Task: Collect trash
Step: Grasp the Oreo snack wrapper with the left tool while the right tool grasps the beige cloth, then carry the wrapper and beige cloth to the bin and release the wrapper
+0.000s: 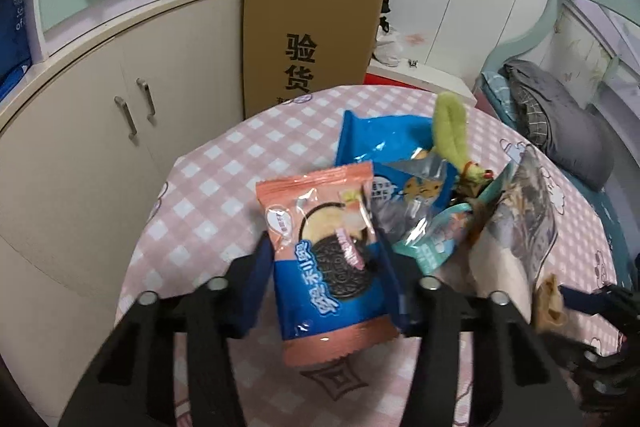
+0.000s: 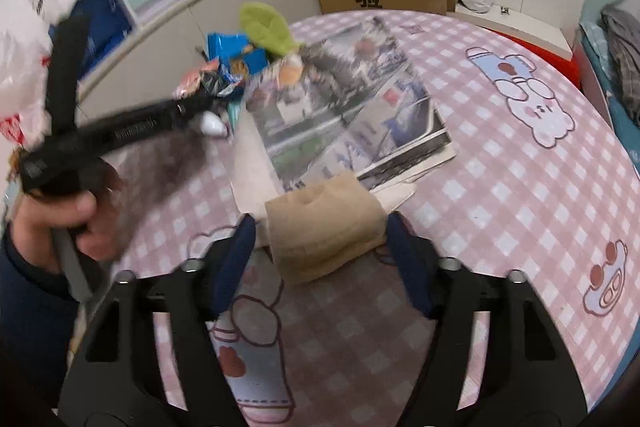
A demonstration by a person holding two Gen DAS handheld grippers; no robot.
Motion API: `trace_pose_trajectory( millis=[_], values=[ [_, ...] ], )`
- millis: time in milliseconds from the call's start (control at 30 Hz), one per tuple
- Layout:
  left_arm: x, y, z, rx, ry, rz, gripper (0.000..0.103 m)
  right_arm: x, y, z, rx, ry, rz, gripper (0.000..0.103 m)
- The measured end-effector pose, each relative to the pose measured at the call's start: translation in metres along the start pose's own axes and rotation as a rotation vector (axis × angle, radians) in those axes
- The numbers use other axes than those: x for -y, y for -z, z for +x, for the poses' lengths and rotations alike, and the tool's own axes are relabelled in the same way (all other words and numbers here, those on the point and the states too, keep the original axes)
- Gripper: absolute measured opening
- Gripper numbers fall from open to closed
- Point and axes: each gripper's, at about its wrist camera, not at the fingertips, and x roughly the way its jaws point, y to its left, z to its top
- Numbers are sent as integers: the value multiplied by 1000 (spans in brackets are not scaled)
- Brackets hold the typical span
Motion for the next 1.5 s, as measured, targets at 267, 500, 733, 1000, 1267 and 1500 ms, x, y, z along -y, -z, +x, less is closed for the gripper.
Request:
trace_pose_trajectory(
  millis=[267, 500, 733, 1000, 1267, 1500],
  values=[
    [2, 9, -16, 20, 14, -18, 37, 19, 9, -18, 36, -25, 58, 40],
    [8, 15, -25, 29, 38, -28, 36, 33, 14, -31, 42, -15, 77, 42],
    [8, 28, -46, 40, 54, -44, 35, 29, 18, -25, 26, -24, 68, 51],
    [3, 40, -61, 38, 76, -68, 35, 25, 15, -21, 35, -36, 42, 40],
    [9, 33, -87, 92, 110, -61, 35, 46, 18, -50, 101, -56, 114, 37],
    [48, 17, -108, 144, 170, 5, 35, 81, 19, -93, 200, -9, 183, 37]
  ],
)
